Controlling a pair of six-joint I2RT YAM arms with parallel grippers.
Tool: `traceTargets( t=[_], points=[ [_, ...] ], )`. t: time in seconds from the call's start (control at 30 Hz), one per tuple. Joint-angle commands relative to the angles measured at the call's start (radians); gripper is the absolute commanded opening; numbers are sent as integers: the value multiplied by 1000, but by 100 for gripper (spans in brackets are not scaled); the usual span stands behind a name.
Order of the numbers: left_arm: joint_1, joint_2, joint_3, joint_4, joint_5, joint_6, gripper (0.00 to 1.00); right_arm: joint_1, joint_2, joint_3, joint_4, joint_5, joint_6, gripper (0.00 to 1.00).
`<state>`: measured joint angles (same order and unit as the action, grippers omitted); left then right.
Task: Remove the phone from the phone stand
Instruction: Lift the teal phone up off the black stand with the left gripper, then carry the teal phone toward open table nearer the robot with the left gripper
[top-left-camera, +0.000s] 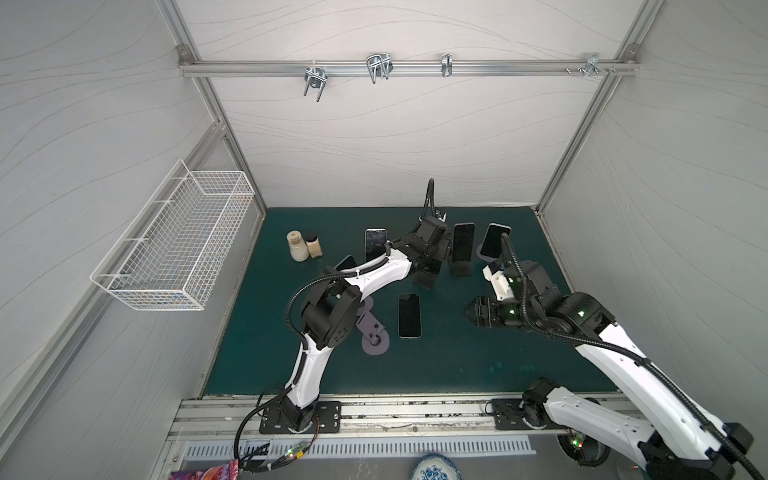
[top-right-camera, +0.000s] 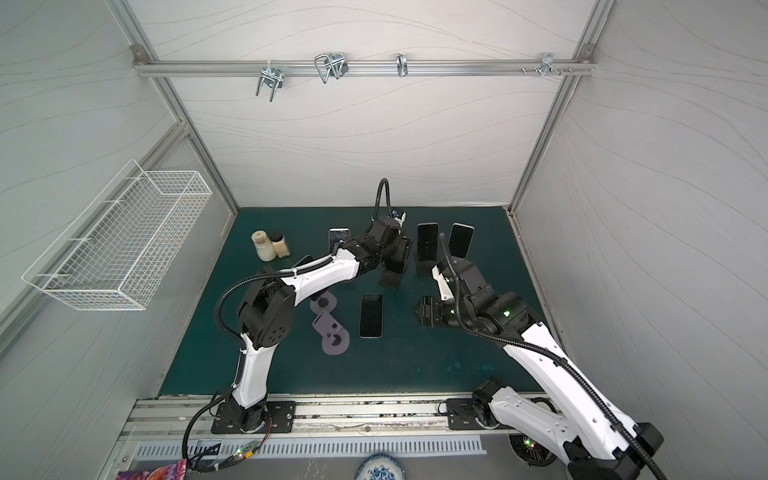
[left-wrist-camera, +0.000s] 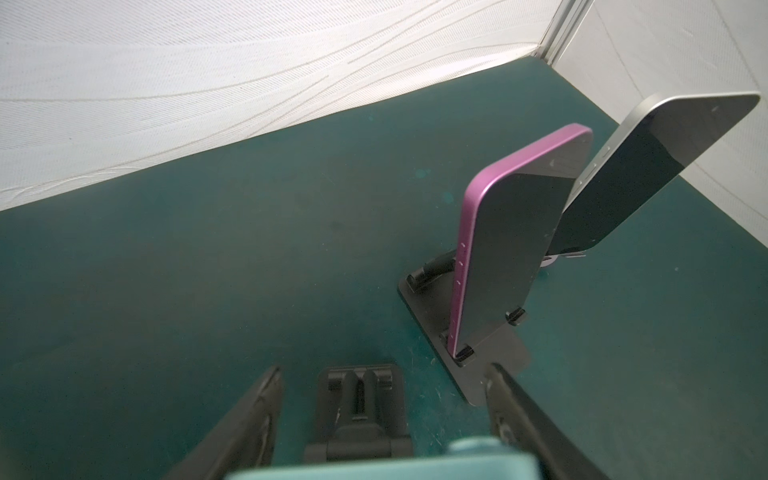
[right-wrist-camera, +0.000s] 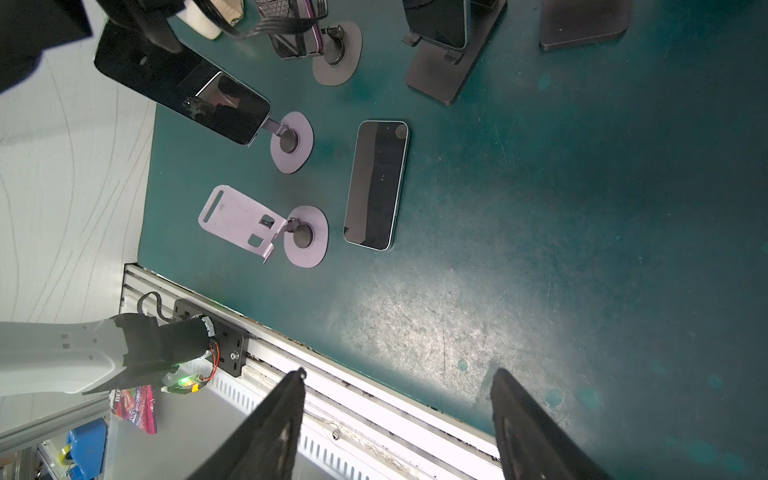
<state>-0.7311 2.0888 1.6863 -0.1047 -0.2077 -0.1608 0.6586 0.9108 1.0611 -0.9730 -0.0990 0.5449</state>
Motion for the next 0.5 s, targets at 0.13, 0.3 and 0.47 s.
traceTargets(
  t=[0.13,0.3,0.47],
  points=[
    [6,-62,25,59,5,3,50,-1,-16,0,-12,-15,9,72],
    [7,-70,27,57,8,3,50,-2,-14,9,-18,-13,7,72],
    [6,-83,31,48,18,12,50,-3,-18,13,-21,-11,12,72]
  ],
)
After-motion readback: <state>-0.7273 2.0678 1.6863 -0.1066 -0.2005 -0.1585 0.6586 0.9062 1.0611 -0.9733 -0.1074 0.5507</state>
